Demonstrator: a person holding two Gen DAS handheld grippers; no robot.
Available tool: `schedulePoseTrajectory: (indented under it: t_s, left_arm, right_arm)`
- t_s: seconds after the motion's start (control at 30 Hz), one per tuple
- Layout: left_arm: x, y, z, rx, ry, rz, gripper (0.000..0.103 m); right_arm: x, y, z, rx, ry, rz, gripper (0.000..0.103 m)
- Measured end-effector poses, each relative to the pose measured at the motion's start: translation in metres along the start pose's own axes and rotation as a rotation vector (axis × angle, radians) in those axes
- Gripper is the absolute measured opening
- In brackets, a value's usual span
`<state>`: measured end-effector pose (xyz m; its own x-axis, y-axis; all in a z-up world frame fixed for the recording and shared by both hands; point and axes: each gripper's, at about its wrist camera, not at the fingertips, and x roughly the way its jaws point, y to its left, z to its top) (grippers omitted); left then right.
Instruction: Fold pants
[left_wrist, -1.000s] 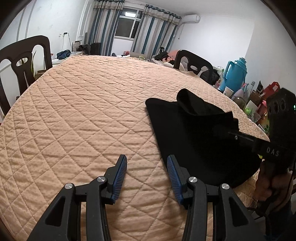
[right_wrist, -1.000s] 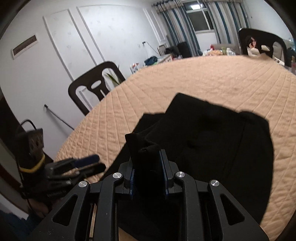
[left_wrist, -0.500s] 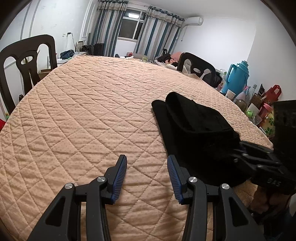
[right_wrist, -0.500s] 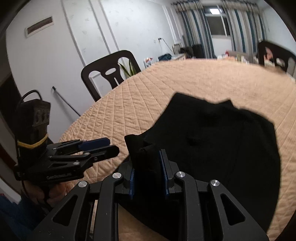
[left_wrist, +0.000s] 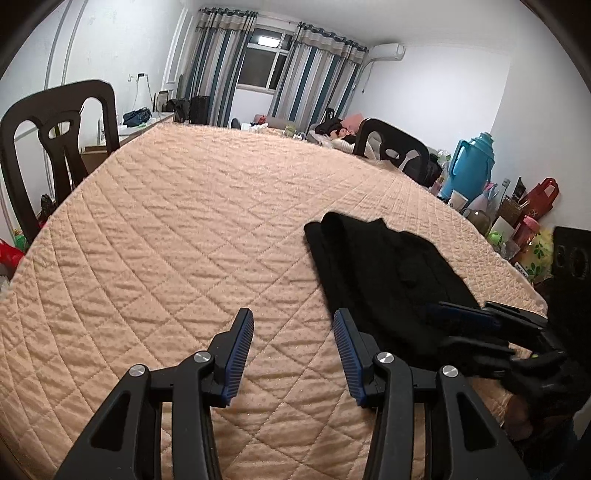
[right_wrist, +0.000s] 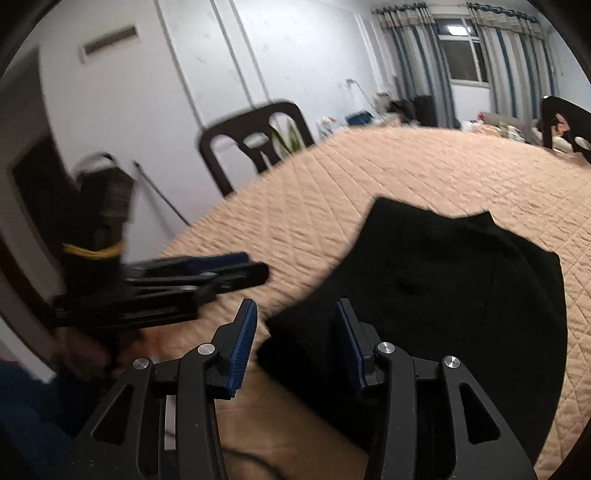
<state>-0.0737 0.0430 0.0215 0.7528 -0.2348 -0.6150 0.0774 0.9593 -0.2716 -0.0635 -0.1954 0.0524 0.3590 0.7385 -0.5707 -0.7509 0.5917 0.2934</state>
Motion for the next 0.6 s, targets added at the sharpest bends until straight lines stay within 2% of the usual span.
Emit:
schedulePoseTrajectory:
  t_s: [0.07,0.17,0.23,0.27,0.3,0.33,0.37,0.5,0.6]
  left_arm:
    - [-0.003,-0.005,0.005,0.012,-0.013,-0.013,0.048]
    - [-0.005,-0.018,0.013,0.037,-0.031,-0.048,0.048]
    - [-0.003,-0.032,0.018,0.063,-0.039,-0.080,0.048]
    - [-0.001,-0.039,0.019,0.077,-0.040,-0.095,0.048]
    - [0.003,-0.046,0.020,0.090,-0.040,-0.110,0.048]
    - [0.007,-0.052,0.019,0.100,-0.034,-0.122,0.048]
    - [0.013,-0.057,0.017,0.106,-0.019,-0.130,0.048]
    - [0.036,-0.074,-0.001,0.151,0.081,-0.143,0.048]
    - [0.033,-0.073,-0.012,0.182,0.066,-0.119,0.048]
  right_arm:
    - [-0.015,0.002,0.000,0.001,-0.059,-0.005,0.045]
    - [-0.041,-0.017,-0.008,0.044,-0.134,-0.098,0.045]
    - [-0.049,-0.039,-0.018,0.107,-0.131,-0.171,0.042]
    - [-0.048,-0.051,-0.025,0.138,-0.099,-0.215,0.039]
    - [-0.043,-0.061,-0.032,0.163,-0.054,-0.248,0.031]
    - [-0.037,-0.070,-0.042,0.187,0.003,-0.257,0.028]
    - [-0.042,-0.070,-0.047,0.179,-0.031,-0.235,0.028]
    - [-0.049,-0.063,-0.050,0.119,0.011,-0.219,0.028]
    - [-0.059,-0.074,-0.044,0.146,-0.019,-0.215,0.028]
